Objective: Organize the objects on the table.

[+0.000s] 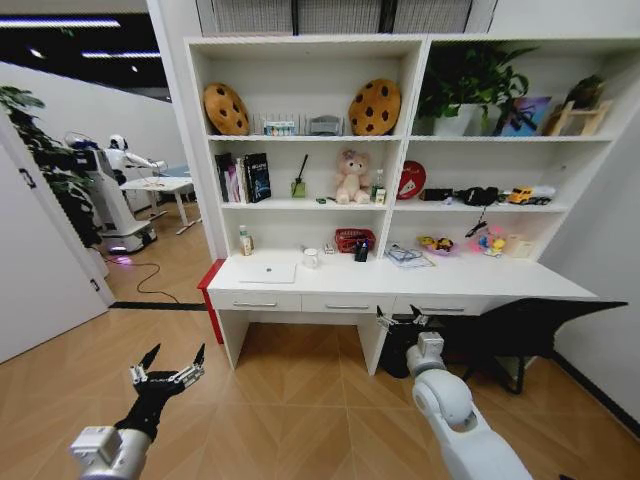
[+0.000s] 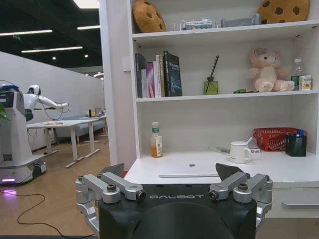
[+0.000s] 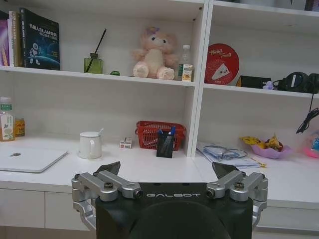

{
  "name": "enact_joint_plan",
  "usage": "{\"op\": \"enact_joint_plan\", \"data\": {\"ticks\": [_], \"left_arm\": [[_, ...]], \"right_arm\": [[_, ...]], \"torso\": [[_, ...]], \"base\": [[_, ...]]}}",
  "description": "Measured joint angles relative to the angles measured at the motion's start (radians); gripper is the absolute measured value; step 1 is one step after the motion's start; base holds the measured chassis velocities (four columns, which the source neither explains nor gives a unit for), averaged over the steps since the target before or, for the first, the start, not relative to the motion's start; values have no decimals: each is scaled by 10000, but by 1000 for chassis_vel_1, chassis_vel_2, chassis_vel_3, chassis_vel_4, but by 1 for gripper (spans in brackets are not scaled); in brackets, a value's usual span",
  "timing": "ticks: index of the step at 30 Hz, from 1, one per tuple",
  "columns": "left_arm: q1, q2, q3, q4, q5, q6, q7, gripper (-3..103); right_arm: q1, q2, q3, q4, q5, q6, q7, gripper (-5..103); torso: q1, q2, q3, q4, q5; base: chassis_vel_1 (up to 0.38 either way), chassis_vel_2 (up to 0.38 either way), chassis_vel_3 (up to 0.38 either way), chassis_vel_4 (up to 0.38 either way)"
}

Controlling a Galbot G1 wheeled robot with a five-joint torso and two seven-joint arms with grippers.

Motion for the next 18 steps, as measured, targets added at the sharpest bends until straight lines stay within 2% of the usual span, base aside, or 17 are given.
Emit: {"op": "enact_joint_plan", "data": {"ticks": [7, 11, 18], "left_arm": [[0, 0, 0, 0, 0, 0, 0, 100], [0, 0, 0, 0, 0, 0, -1, 100], [0, 0, 0, 0, 0, 0, -1, 100]], "right_arm": [[7, -21, -3, 7, -59, 538, -15, 100], [-37, -142, 127, 325, -67, 446, -328, 100], [-43, -164, 141, 390, -53, 391, -373, 100]], "torso": [[0, 0, 0, 1, 0], [0, 0, 0, 0, -3], [0, 0, 0, 0, 0]], "base": [[0, 0, 0, 0], [0, 0, 0, 0], [0, 0, 0, 0]]}}
